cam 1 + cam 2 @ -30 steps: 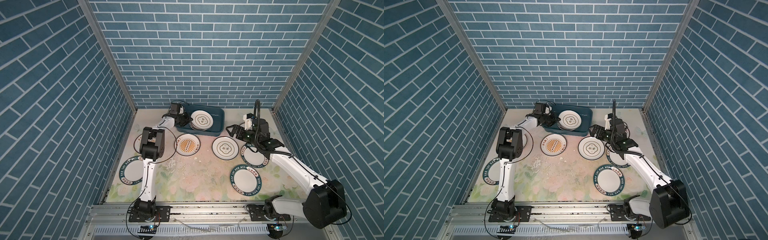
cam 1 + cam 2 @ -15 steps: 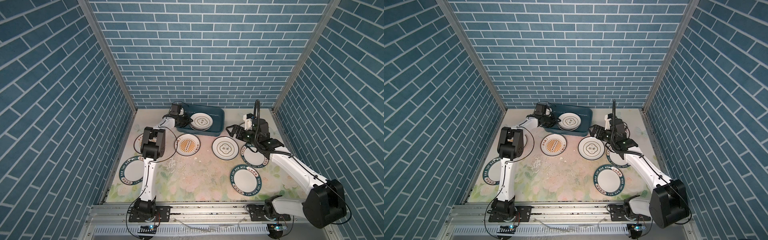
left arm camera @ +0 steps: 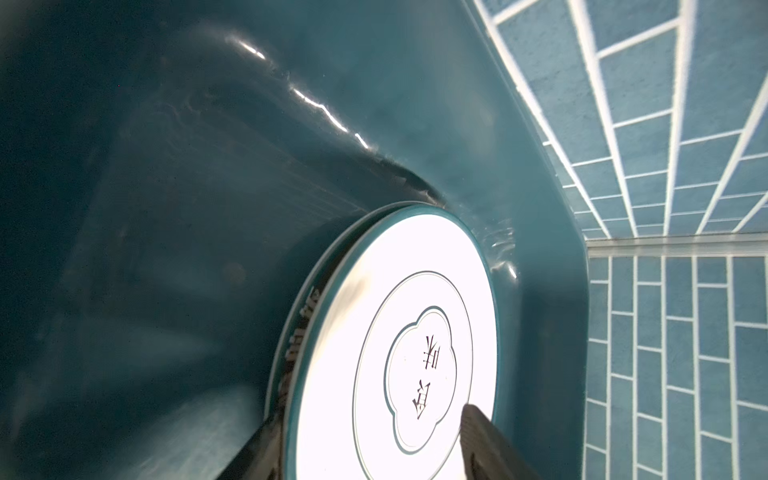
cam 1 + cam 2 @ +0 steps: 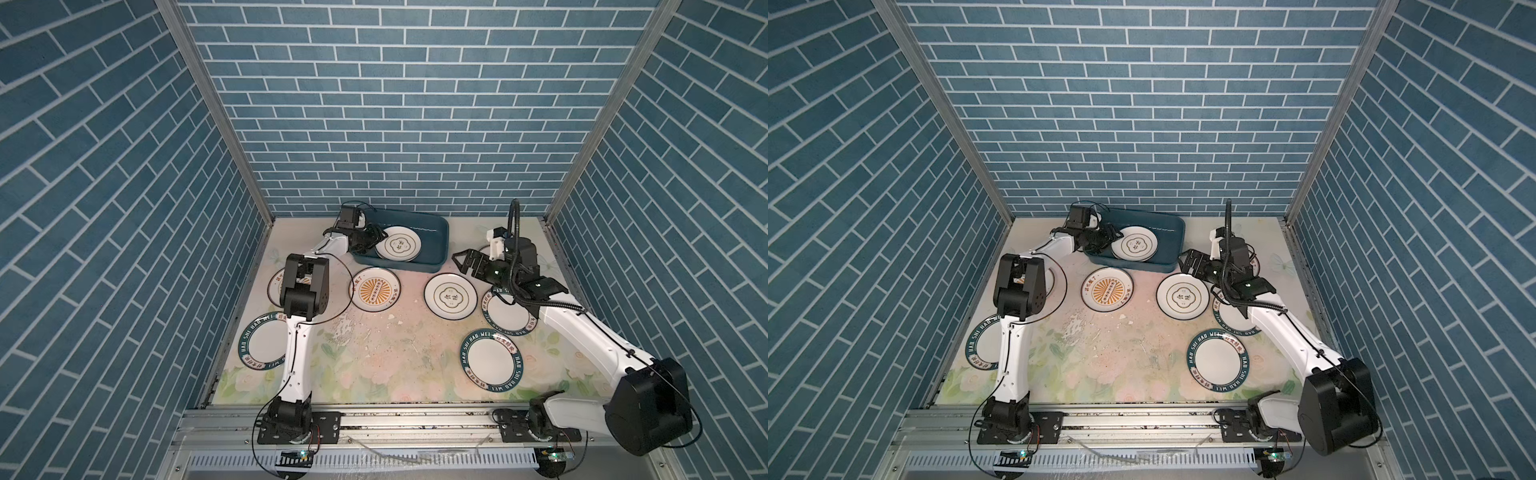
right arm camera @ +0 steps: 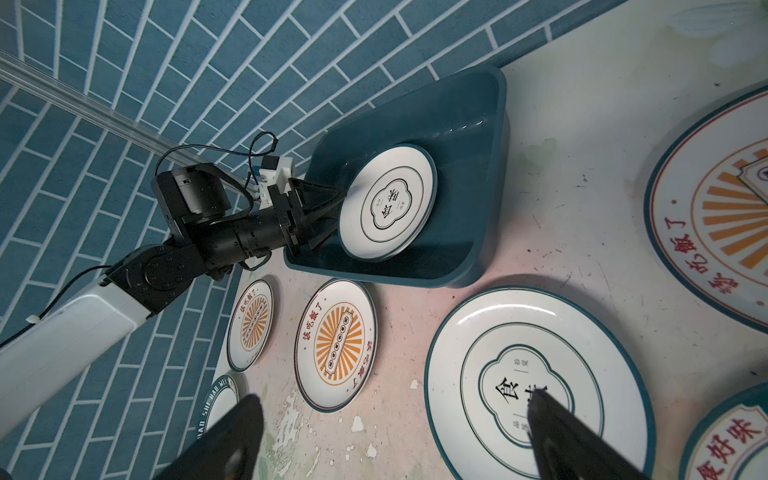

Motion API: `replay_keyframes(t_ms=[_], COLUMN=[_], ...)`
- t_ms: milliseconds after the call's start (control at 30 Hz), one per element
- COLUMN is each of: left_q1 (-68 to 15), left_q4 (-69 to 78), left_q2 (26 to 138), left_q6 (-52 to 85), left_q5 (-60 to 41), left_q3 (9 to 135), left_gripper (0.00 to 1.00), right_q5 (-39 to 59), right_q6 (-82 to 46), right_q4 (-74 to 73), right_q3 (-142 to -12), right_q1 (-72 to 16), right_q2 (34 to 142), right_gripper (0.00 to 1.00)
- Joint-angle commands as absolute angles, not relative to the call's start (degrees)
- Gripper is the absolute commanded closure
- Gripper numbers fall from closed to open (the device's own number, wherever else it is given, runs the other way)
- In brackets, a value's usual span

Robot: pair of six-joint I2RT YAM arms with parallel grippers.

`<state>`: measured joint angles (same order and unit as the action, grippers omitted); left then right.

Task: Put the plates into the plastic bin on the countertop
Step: 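Lower the plate flat into the bin and open the left gripper, then move the left gripper back to the white plate with black characters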

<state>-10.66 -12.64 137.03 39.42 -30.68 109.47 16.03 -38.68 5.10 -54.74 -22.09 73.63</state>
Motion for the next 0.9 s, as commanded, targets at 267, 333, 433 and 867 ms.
replay_keyframes(t_ms=[267,333,433,867], left_q1=[-9.8,-9.8,-9.8,-10.7], left_q4=[-6.3,-6.0,-5.6,-8.3], left_q2=[119.8,116.6,111.6,87.6], left_q6=[34.0,33.4,32.6,32.5], left_q5=[-28.9,-28.8,-28.9,-30.7], left_q3=[98.4,96.1,92.3,69.5], left_gripper=[0.13,0.12,0.1,0.02], right_q5=[16.3,16.0,15.5,12.6], right_q6=[-38.5,-38.5,-38.4,-38.2], right_q4=[5.9,6.5,7.6,18.0], right_q3=[-55.7,-55.2,-54.1,-49.7], right_q1=[-21.9,-21.9,-21.9,-21.8], right_q2=[70.5,69.2,66.8,52.6], right_gripper=[0.01,0.01,0.01,0.02])
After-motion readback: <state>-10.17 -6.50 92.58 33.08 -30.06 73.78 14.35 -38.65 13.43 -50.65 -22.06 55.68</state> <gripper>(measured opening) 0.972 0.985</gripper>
